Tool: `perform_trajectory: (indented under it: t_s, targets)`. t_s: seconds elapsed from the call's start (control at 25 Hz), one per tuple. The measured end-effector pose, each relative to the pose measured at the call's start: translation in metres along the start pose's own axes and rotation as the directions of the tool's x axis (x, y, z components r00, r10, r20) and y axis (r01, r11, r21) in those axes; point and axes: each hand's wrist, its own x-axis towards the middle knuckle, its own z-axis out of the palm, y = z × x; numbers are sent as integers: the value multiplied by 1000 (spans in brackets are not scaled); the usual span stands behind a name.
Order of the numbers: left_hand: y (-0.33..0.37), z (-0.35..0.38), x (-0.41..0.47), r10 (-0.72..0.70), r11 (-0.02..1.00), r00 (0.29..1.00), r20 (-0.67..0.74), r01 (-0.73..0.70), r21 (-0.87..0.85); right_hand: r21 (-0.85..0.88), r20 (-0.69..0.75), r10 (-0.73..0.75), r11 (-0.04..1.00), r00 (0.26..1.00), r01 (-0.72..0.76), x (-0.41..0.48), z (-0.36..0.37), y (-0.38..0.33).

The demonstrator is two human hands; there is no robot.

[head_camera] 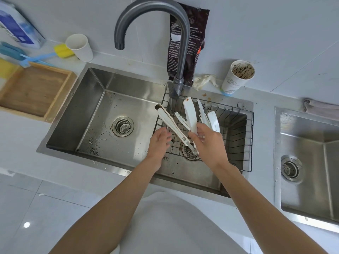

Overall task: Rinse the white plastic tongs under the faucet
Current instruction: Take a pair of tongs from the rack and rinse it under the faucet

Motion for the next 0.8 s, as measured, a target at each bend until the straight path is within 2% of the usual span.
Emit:
perform_trajectory:
  t_s: [0.12,0.32,0.6,0.8]
  targets:
    - [12,-5,-12,41,998,999,32,-39,-47,83,-13,-8,997,1000,9,-6,0,-15]
    - [17,-15,-24,84,992,996,4,-83,-93,210,-4,-18,978,1000,19,-13,8,-27]
    - [20,-30,-35,156,983,986,-61,-161,-88,281,18,-72,958,997,64,-18,28,-43]
    - [32,-54,-22,180,978,981,-74,-186,-95,260,22,-53,965,998,45,-18,50,-63]
